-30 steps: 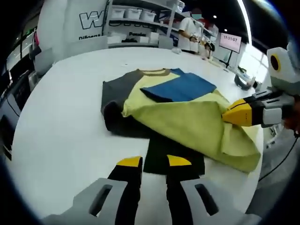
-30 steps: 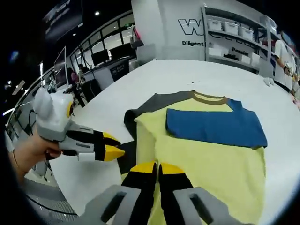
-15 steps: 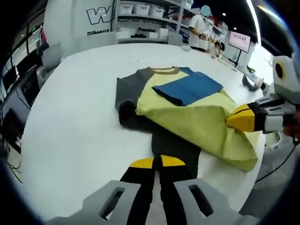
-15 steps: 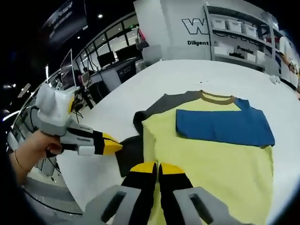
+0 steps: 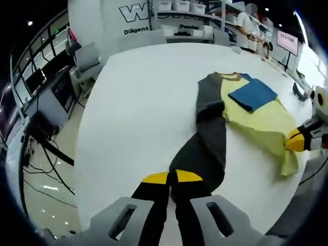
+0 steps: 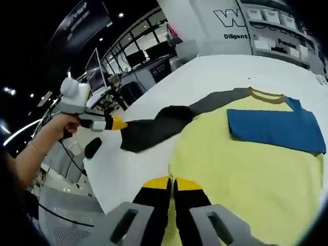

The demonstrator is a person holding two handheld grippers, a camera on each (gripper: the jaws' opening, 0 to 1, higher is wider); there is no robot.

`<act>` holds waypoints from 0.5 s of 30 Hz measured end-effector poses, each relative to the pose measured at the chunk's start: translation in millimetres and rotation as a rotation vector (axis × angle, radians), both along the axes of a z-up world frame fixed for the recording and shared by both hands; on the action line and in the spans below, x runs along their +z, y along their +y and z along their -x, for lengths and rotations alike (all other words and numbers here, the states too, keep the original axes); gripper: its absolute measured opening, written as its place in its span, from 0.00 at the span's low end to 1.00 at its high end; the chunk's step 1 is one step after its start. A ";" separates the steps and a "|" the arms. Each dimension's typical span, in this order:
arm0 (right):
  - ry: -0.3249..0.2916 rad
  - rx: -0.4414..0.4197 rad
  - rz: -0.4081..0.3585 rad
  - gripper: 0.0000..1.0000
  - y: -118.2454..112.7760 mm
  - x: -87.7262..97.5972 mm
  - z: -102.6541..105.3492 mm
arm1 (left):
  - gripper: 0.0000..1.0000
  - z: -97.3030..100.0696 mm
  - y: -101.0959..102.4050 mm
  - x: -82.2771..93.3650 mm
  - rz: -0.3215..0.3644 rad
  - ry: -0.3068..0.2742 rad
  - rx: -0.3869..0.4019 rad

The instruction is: Fold the garment on the visible template until the final outline fits inside the template.

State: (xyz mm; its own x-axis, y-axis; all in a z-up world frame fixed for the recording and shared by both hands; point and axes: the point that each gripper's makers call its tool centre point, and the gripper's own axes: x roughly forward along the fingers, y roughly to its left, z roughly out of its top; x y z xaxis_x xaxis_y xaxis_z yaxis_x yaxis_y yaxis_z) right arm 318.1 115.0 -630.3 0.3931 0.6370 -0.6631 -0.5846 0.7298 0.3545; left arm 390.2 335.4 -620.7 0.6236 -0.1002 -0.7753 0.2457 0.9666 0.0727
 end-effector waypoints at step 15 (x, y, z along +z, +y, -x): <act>-0.165 0.129 0.133 0.24 10.5 6.0 15.9 | 0.06 -57.6 57.6 31.5 -0.126 -0.066 0.062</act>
